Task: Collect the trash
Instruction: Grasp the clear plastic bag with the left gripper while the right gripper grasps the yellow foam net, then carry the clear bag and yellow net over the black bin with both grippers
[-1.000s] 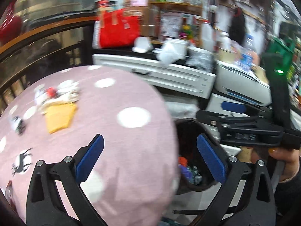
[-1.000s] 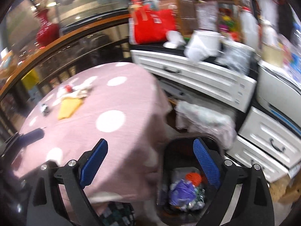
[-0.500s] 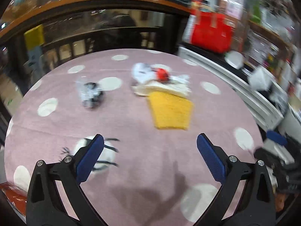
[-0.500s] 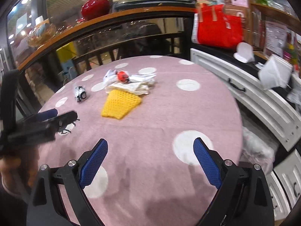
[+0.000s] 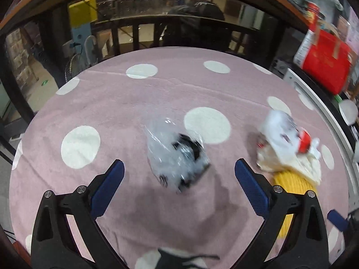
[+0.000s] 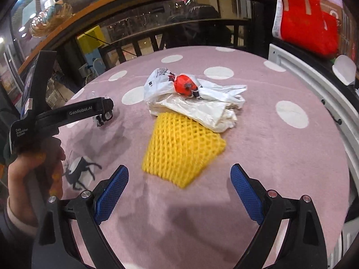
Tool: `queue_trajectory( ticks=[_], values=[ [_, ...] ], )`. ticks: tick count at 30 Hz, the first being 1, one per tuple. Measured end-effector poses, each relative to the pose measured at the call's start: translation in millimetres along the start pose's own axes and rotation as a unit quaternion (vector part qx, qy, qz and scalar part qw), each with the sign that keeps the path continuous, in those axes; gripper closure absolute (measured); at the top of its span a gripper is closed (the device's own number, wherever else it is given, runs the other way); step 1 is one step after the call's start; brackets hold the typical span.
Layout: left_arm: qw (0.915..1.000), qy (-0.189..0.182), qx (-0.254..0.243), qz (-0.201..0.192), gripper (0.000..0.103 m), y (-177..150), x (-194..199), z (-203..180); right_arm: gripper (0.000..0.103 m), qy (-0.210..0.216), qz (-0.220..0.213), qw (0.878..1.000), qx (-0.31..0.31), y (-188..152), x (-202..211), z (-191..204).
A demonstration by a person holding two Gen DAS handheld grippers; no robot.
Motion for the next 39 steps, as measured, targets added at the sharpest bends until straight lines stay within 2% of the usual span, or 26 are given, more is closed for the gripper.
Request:
queue_trajectory(
  ticks=[3,6,7,8,9,11,12,14,15,17,22,26,32,39],
  values=[
    [0.9998,0.01,0.006,0.013,0.008,5.7,-17.0,2.9,0.012,-0.016,0.023,1.0,-0.006,9.0,-21.8,2.0],
    [0.9995,0.0,0.016,0.029,0.026,7.2,-27.6,3.9,0.012,-0.015,0.036,0.999,-0.021,11.2,-33.5,-0.2],
    [0.9993,-0.004,0.017,0.033,0.034,6.0,-30.1,3.4,0.016,-0.019,0.036,0.999,-0.024,11.1,-34.3,-0.6],
    [0.9994,-0.001,0.016,0.032,0.038,5.2,-31.0,2.7,0.026,-0.025,0.035,0.999,-0.023,10.9,-35.0,-0.5],
    [0.9995,0.004,0.015,0.026,0.044,4.8,-29.0,1.8,0.029,-0.034,0.038,0.999,-0.019,9.8,-35.5,0.0],
    [0.9995,-0.01,0.024,0.019,0.045,4.2,-24.8,3.0,0.052,-0.03,0.031,0.999,-0.015,8.4,-31.2,0.9],
    [0.9995,-0.01,0.025,0.016,0.046,3.7,-22.6,2.8,0.058,-0.016,0.03,0.999,-0.018,7.6,-28.8,0.8],
    [0.9997,-0.007,0.021,0.003,0.048,2.3,-14.6,1.3,0.079,-0.001,0.03,0.999,-0.021,6.9,-25.6,1.3],
    [0.9997,-0.009,0.021,-0.004,0.048,1.7,-9.7,0.5,0.082,0.002,0.029,0.999,-0.021,6.2,-22.9,2.1],
    [0.9995,-0.018,0.024,-0.012,0.049,0.2,0.0,-0.7,0.084,-0.001,0.026,0.999,-0.02,4.7,-19.4,2.7],
    [0.9984,-0.041,0.032,-0.024,0.049,-9.4,25.7,-2.5,0.085,0.028,0.021,0.999,-0.039,-5.9,-4.6,1.4],
    [0.9971,-0.065,0.022,-0.033,0.049,-23.5,47.0,-12.5,0.085,0.03,0.01,0.999,-0.036,-13.8,13.4,5.2],
    [0.9948,-0.093,0.014,-0.04,0.049,-46.8,73.2,-27.3,0.085,0.01,-0.009,0.999,-0.034,-29.8,40.4,1.7],
    [0.992,-0.115,-0.023,-0.047,0.049,-76.6,101.0,-47.3,0.086,-0.011,-0.03,0.999,-0.016,-59.5,76.8,-5.1]
  ],
)
Point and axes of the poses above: each gripper's, at about its wrist camera, not at the fingertips, and x roughly against the way its jaws point, z to its left, y to its top, the point moved 2 cm from there along -x, roughly the way its jaws point, and after that the axes turned 4 degrees about x, right-handed, at the moved point
